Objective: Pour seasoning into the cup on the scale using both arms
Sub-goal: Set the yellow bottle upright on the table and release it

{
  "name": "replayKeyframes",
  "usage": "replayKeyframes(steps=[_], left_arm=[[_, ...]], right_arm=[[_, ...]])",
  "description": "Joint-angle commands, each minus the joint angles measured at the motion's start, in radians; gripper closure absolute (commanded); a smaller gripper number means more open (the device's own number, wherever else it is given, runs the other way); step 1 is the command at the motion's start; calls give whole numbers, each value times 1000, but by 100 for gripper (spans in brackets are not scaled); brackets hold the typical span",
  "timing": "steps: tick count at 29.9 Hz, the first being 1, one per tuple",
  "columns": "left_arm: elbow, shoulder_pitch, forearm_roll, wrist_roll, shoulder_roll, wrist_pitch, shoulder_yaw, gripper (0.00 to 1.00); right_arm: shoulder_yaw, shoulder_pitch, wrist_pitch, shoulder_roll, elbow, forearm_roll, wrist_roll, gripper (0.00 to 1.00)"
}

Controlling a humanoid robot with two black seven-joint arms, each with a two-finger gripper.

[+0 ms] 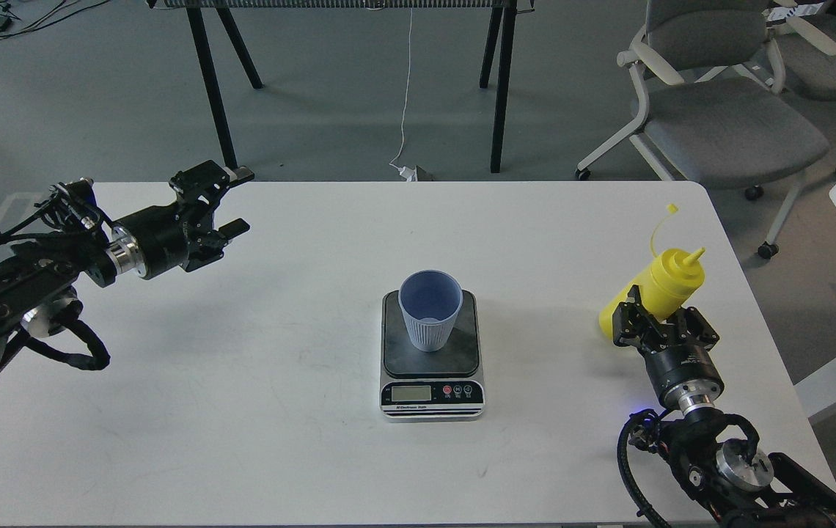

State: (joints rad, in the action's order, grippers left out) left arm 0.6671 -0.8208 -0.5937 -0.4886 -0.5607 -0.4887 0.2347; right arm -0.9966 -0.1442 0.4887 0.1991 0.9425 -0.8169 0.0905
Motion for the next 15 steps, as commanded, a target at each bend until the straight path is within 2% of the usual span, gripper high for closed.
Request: replayKeyframes(steps=[1,2,4,5,7,15], left_arm=[[0,-1,0,0,-1,0,-2,0],[0,-1,0,0,-1,0,-2,0],[0,-1,0,0,-1,0,-2,0],[0,-1,0,0,1,0,-2,0],[0,0,0,0,1,0,-2,0],[0,-3,0,0,-1,0,-2,0]], right_arm=[[1,1,0,0,1,1,0,45],[1,1,0,0,1,1,0,41],[1,1,0,2,2,1,0,14],[1,1,0,2,2,2,0,6],[1,3,0,3,13,7,-1,1],[-4,54,0,23,114,21,2,1]])
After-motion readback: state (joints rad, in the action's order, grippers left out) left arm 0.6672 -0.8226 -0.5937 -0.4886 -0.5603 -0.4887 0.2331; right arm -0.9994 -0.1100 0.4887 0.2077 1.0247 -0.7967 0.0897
